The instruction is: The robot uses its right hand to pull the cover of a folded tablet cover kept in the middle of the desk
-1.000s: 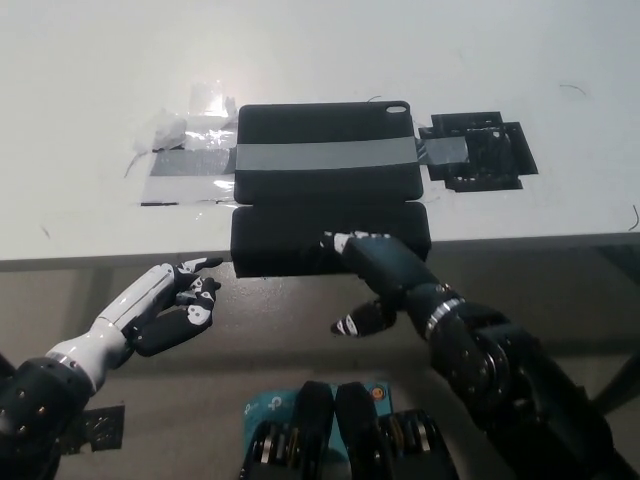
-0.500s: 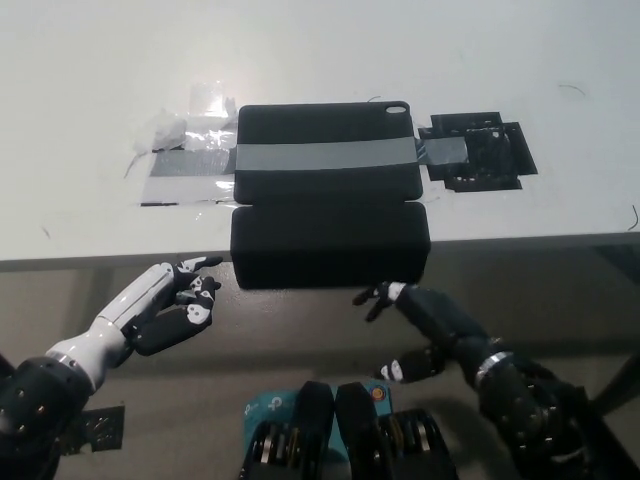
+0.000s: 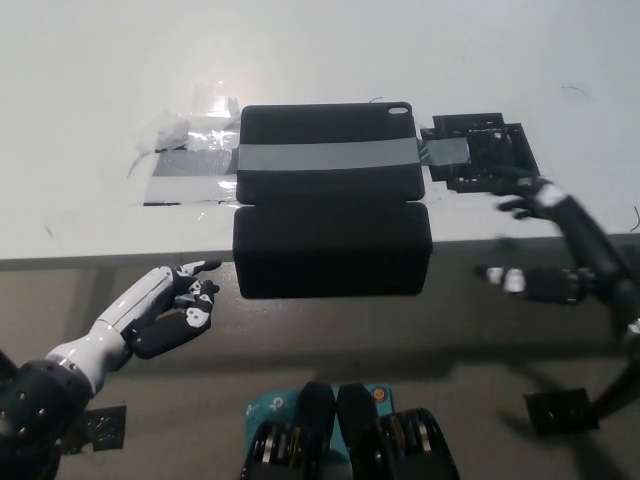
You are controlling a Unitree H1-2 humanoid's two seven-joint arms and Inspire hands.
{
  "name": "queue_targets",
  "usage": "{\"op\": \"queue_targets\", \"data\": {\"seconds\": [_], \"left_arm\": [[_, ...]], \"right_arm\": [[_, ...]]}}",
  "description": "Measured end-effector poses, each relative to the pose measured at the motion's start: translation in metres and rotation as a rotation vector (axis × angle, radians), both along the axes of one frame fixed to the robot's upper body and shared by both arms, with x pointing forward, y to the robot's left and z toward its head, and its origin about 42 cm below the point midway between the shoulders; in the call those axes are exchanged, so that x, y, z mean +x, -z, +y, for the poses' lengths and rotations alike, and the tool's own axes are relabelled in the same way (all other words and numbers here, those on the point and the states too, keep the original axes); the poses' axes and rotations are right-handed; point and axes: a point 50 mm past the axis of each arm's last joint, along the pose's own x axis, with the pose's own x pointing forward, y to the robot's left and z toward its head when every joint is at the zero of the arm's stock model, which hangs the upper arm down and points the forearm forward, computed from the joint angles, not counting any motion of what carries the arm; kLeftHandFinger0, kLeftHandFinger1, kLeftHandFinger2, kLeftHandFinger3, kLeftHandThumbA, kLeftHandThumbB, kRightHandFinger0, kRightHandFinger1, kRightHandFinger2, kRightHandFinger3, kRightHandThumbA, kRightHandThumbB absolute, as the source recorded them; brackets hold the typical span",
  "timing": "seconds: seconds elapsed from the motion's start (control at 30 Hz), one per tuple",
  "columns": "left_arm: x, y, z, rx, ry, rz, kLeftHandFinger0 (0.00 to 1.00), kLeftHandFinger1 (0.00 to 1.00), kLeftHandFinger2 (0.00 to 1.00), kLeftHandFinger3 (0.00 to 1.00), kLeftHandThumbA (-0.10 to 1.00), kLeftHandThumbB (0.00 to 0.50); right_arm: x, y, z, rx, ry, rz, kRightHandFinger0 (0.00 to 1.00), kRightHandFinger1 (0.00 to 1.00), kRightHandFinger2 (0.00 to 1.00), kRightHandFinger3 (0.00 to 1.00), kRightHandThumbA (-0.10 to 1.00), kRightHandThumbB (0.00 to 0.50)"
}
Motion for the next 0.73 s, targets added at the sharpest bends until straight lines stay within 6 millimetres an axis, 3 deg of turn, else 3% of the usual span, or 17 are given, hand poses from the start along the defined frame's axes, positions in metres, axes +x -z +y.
{"op": "queue_targets", "data": {"seconds": [0.1, 0.23, 0.37, 0.57, 0.73], "left_arm": [[-0.001, 0.002, 0.001, 0.0, -0.002, 0.006, 0.76, 0.82, 0.96, 1.0, 1.0, 0.147], [-0.001, 0.003, 0.001, 0.002, -0.002, 0.008, 0.75, 0.82, 0.96, 1.0, 1.0, 0.141], [-0.001, 0.003, 0.001, 0.005, -0.003, 0.007, 0.79, 0.85, 0.99, 1.0, 1.0, 0.129], [-0.002, 0.002, 0.001, 0.007, -0.003, 0.004, 0.8, 0.86, 1.0, 1.0, 1.0, 0.094], [-0.002, 0.001, 0.0, 0.007, -0.003, -0.001, 0.8, 0.86, 1.0, 1.0, 1.0, 0.092]], "right_arm": [[-0.001, 0.023, -0.025, 0.047, 0.092, 0.081, 0.56, 0.65, 0.78, 1.0, 0.82, 0.13], [-0.002, 0.03, -0.039, 0.086, 0.148, 0.114, 0.55, 0.66, 0.82, 1.0, 0.83, 0.135], [-0.001, 0.032, -0.04, 0.109, 0.154, 0.117, 0.46, 0.61, 0.79, 1.0, 0.83, 0.15], [0.001, 0.039, -0.032, 0.132, 0.131, 0.137, 0.41, 0.59, 0.77, 1.0, 0.8, 0.14], [0.001, 0.04, -0.026, 0.132, 0.115, 0.14, 0.4, 0.59, 0.77, 1.0, 0.78, 0.117]]}}
